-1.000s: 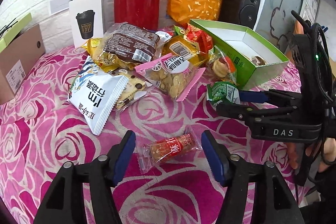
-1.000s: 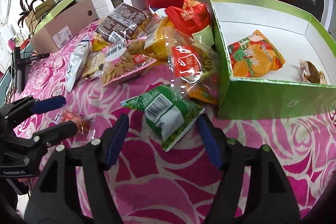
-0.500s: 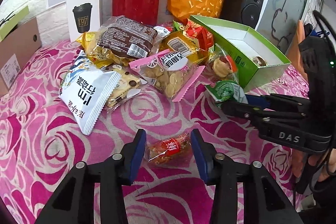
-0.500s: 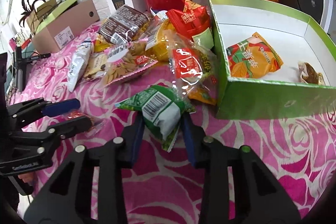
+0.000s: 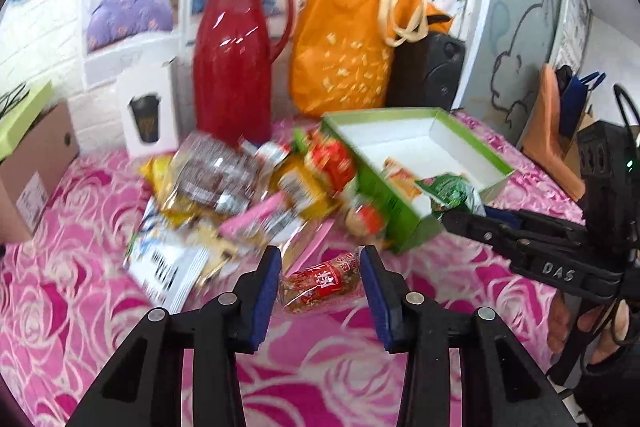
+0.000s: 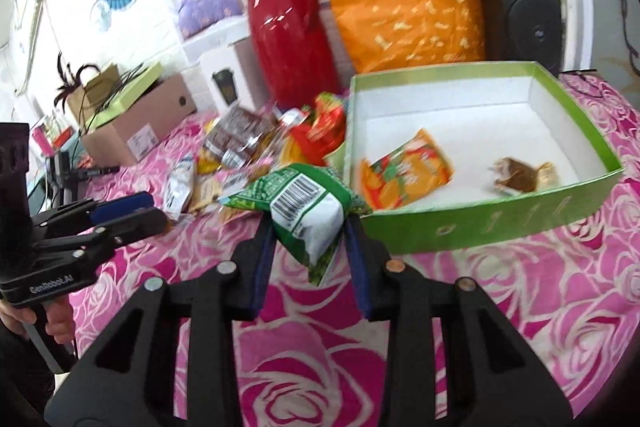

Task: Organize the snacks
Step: 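Grasp the green snack bag with the right gripper while the left gripper grasps the red-wrapped snack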

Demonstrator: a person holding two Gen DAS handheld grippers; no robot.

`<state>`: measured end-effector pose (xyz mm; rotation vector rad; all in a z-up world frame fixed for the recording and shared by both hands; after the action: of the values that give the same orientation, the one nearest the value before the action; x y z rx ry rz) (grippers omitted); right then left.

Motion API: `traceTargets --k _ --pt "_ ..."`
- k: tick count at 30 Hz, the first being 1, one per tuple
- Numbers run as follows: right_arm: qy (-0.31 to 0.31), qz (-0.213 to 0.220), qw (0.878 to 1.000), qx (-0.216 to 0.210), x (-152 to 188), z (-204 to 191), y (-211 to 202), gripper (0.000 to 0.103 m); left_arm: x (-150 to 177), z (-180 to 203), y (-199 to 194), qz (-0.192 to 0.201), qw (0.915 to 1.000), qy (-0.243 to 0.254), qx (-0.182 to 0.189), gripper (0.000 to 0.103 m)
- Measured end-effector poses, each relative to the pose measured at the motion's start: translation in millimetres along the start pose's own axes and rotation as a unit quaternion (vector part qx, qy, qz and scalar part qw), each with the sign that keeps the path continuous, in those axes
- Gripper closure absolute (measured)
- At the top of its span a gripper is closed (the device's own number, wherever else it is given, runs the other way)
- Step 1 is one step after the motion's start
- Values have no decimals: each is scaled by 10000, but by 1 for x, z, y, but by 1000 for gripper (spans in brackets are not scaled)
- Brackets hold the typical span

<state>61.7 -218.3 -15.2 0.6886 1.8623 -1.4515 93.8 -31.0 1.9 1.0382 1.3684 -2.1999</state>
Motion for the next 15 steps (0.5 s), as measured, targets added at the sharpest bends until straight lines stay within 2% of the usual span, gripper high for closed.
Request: traceTargets --k 6,11,15 --pt "167 102 9981 576 -10 46 -10 66 -43 50 25 170 9986 363 333 62" --pt "292 1 9955 901 -12 84 -5 66 -67 76 73 -83 9980 271 557 62" --pt "396 -126 9941 1000 -10 110 3 66 -71 89 107 -304 9975 259 576 62"
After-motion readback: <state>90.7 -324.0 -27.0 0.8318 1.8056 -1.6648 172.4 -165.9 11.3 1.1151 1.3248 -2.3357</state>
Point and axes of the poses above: each gripper's, at about its wrist camera, not at the fingertips, and y roughly the way its jaws point, z to its right, x to its underside, the point moved 1 cm from there along y, roughly the way its jaws point, and after that the axes turned 9 degrees about -y, right-handed, at the moved point
